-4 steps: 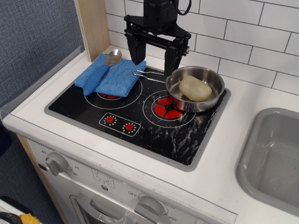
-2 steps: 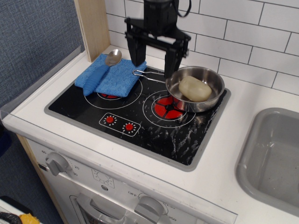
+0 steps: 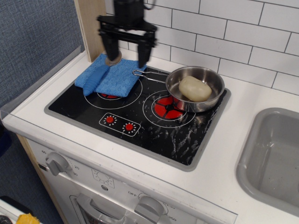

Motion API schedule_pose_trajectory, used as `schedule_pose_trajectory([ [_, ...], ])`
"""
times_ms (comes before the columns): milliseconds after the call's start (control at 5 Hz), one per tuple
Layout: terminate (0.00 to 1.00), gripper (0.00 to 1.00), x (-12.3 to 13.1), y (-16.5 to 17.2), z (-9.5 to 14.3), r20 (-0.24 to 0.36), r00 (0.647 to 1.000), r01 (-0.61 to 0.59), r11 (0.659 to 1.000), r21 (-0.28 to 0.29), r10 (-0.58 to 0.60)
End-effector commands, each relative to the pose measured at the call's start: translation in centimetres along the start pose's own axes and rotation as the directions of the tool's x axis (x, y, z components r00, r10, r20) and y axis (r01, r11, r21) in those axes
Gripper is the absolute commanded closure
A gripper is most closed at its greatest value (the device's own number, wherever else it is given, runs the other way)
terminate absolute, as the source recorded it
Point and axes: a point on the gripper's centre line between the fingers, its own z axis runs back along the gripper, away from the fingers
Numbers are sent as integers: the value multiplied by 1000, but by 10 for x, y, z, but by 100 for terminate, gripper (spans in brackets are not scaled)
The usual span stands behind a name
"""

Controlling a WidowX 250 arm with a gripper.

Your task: Move the blue spoon in front of the metal pot.

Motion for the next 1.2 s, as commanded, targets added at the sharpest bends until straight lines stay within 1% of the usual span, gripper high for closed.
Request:
schedule_pose_trajectory([
  [0,0,0,16,71,-20,15,996,-87,993,74,86],
  [200,0,0,26,83,-36,-19,994,-101,991,91,103],
  [600,0,0,28,73,-37,-12,998,-55,992,117,57],
  [800,0,0,29,72,-32,4,999,-53,991,122,53],
  [1000,0,0,28,72,-32,6,999,-51,991,122,51],
])
